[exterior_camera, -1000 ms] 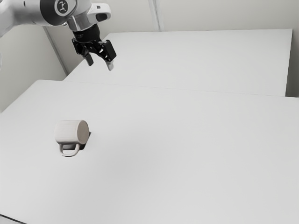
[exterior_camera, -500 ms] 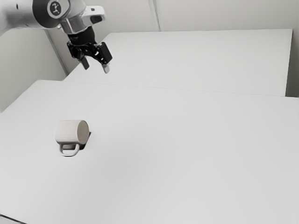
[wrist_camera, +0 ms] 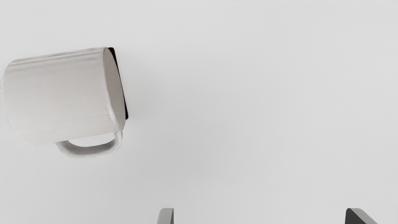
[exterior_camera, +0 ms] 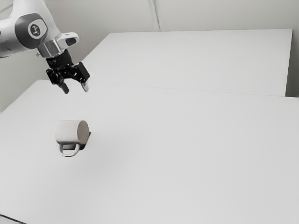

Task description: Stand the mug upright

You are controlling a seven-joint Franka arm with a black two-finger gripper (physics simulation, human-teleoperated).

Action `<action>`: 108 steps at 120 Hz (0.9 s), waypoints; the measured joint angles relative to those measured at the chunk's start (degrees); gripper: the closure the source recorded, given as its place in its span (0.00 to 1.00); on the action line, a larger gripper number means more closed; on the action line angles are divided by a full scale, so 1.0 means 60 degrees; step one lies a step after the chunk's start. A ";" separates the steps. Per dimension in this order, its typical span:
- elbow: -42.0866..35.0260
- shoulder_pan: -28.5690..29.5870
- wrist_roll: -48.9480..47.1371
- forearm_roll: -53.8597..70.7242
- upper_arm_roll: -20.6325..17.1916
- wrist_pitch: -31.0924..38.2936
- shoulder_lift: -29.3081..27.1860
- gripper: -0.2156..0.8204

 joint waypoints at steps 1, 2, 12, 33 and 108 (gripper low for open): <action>-0.0014 -0.0001 0.0043 -0.0037 0.0057 0.0026 0.0011 0.21; -0.0027 -0.0016 0.0089 -0.0077 0.0131 0.0052 0.0028 0.21; -0.0176 0.0028 0.0565 -0.0425 0.0682 0.0261 0.0142 0.21; -0.0563 0.0096 0.1947 -0.1145 0.1825 0.0743 0.0474 0.21; 0.0764 0.3298 0.7417 -0.4749 0.2189 -0.0051 0.4271 0.21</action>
